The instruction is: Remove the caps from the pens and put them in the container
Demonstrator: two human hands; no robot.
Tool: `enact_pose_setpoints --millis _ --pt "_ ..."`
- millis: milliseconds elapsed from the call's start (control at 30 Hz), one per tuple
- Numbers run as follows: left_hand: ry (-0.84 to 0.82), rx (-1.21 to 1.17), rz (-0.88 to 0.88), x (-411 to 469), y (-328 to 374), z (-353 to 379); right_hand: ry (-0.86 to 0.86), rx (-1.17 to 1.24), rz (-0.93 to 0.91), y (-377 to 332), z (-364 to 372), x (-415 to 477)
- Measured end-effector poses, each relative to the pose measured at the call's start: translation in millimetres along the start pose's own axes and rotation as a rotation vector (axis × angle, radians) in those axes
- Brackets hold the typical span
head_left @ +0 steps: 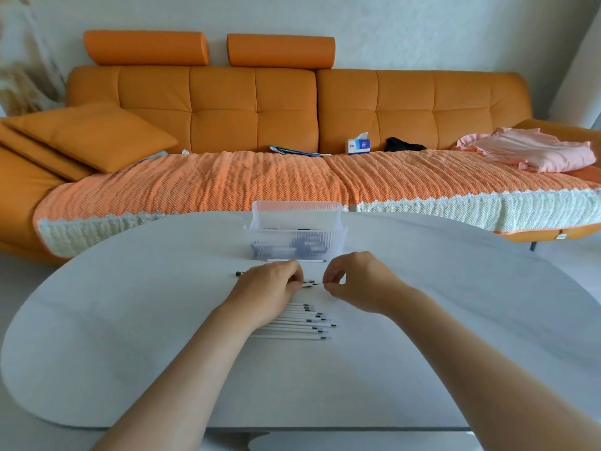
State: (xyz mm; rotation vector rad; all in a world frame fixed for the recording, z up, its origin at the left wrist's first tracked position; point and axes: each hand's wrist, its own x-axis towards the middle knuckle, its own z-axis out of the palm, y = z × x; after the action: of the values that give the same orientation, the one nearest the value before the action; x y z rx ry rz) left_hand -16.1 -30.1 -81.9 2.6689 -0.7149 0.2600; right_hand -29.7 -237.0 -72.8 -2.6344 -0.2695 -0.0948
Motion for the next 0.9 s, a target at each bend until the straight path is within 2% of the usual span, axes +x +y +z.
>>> enact_pose_setpoints --millis 167,667,900 --pt "-0.061 -0.128 -0.027 -1 -2 -2 0.028 0.101 -0.029 -5 2 0" --pt "-0.066 -0.173 -0.04 -3 -6 -5 0.02 0.163 -0.025 -10 7 3" --pt "-0.087 -0.269 -0.11 -5 -6 -9 0.042 0.256 -0.004 -16 10 3"
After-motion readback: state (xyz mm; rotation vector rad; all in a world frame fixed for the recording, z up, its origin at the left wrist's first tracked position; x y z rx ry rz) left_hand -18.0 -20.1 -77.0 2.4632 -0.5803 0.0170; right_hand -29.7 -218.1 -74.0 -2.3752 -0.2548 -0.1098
